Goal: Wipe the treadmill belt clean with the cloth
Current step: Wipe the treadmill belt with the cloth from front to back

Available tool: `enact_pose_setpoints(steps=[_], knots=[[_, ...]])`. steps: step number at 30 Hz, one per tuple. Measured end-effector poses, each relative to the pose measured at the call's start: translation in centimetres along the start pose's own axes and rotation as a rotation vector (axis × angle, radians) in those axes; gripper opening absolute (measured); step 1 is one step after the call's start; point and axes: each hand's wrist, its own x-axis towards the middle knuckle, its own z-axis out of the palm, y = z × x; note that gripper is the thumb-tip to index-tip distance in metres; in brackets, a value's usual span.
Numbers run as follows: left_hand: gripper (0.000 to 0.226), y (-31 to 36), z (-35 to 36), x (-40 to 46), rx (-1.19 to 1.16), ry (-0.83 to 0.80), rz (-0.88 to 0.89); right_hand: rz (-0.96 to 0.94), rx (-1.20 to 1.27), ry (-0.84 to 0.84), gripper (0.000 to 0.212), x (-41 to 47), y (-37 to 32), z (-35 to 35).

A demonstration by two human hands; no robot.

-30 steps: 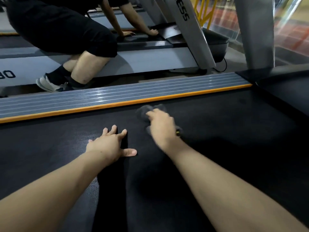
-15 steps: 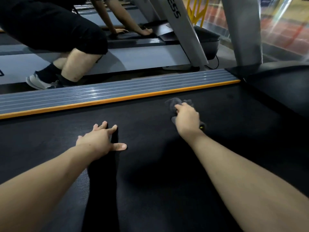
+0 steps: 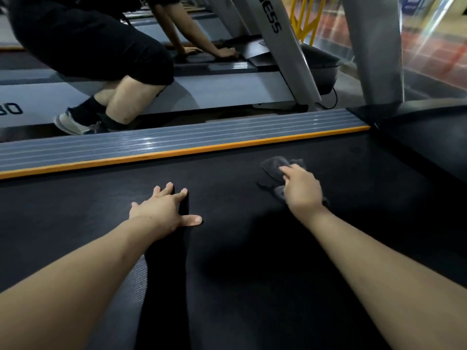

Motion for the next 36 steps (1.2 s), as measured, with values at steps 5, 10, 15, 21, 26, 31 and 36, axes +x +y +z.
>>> enact_pose_setpoints(steps=[5, 10, 15, 21, 26, 31, 36], knots=[[0.103, -0.1, 0.2, 0.2, -0.009, 0.007, 0.011, -0.037, 0.006, -0.003, 0.037, -3.1, -10.4, 3.3], [0.11, -0.4, 0.6, 0.2, -0.033, 0.042, -0.002, -0.38, 0.212, -0.18, 0.037, -5.6, -15.0, 4.7], [0.112, -0.3, 0.3, 0.2, -0.053, 0.027, -0.008, -0.069, 0.063, -0.062, 0.041, -1.7, -2.1, -0.6], [0.111, -0.1, 0.3, 0.3, -0.032, -0.003, -0.002, 0.091, 0.037, -0.051, 0.053, -3.9, -6.0, 1.6], [0.109, -0.2, 0.4, -0.1, 0.002, -0.004, 0.021, -0.32, 0.151, -0.211, 0.047, -6.8, -13.9, 4.0], [0.119, -0.7, -0.4, -2.2, 0.025, -0.065, 0.049, -0.236, 0.079, -0.158, 0.052, -3.4, -3.1, 0.3], [0.133, -1.2, 1.2, -4.7, 0.076, -0.145, 0.078, 0.127, -0.034, -0.092, 0.046, -3.2, -1.2, -0.9]])
